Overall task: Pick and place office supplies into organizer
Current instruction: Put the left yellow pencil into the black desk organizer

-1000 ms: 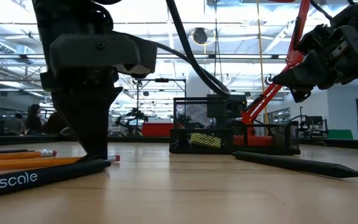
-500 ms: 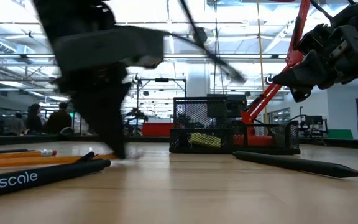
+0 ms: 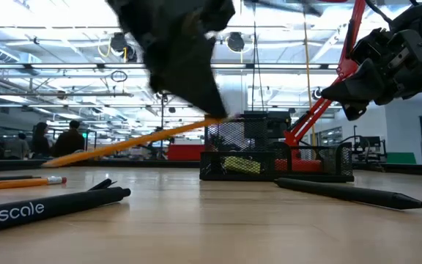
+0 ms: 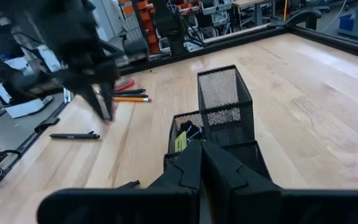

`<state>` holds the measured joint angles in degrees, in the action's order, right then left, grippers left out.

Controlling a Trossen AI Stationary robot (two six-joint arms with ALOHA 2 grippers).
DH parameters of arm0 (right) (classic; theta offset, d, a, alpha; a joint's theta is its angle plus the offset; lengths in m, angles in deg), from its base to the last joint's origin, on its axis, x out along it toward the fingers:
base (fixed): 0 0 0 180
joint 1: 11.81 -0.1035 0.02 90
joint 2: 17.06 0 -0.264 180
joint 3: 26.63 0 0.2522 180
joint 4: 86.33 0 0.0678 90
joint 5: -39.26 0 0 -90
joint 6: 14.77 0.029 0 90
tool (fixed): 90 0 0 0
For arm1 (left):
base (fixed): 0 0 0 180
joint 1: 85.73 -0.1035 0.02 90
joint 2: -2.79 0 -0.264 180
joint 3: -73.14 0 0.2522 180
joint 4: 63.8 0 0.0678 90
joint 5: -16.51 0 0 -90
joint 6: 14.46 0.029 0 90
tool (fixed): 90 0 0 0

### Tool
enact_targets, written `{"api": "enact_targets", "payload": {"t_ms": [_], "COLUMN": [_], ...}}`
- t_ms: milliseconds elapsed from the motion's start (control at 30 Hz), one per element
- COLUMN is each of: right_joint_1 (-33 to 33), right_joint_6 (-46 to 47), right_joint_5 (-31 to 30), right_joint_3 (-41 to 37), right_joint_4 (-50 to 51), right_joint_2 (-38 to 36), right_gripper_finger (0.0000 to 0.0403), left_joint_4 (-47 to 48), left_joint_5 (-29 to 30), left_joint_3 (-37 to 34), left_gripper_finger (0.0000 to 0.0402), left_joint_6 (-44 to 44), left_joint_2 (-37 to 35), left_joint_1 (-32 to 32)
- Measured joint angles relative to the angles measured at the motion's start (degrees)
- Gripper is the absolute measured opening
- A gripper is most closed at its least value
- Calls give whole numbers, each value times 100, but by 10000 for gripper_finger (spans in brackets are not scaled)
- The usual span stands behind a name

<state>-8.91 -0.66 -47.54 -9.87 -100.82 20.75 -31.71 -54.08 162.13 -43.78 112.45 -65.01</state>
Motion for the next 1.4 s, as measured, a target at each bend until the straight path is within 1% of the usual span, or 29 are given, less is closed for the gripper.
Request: {"api": "enact_targets", "payload": {"t_ms": [100, 167, 233, 367, 467, 633, 733, 867, 967, 1133, 1233, 1333, 1400], "right_joint_1": [0, 0, 0, 0, 0, 0, 0, 0, 0, 0, 0, 0, 0], "right_joint_6": [-20, -22, -22, -22, -22, -22, -22, -22, -22, -22, -23, -24, -22], "right_joint_5": [-4, -2, -8, -8, -10, -11, -12, -13, -13, -14, -15, -15, -15], "right_joint_3": [-2, 0, -1, 0, 0, 0, -2, 0, -2, 0, -2, 0, -2], "right_joint_4": [-34, -10, -25, -53, -36, -59, -64, -61, -59, -58, -49, -23, 17], "right_joint_2": [23, 27, 34, 47, 61, 97, 99, 99, 99, 117, 117, 122, 128], "right_gripper_finger": [4, 4, 4, 4, 4, 4, 4, 4, 4, 4, 4, 4, 4], "left_joint_4": [-220, -576, -604, -1064, -1452, -2141, -2402, -2704, -2985, -3393, -3523, -3474, -3478], "left_joint_5": [-6, -19, -30, -49, -277, -948, -1396, -1999, -2480, -3020, -3152, -3435, -3517], "left_joint_3": [7, 23, 7, 16, 18, 22, 27, 27, 27, 31, 29, 27, 27], "left_gripper_finger": [29, 28, 23, 11, 8, 20, 21, 12, 9, 14, 6, 3, 8], "left_joint_6": [478, 813, 1120, 1712, 2182, 2914, 3383, 4003, 4224, 4258, 4255, 4100, 4058], "left_joint_2": [-181, -272, -449, -866, -1152, -1427, -1417, -1310, -1178, -937, -700, -545, -448], "left_joint_1": [-152, -285, -416, -717, -944, -1312, -1527, -1792, -1994, -2346, -2523, -2669, -2711]}}
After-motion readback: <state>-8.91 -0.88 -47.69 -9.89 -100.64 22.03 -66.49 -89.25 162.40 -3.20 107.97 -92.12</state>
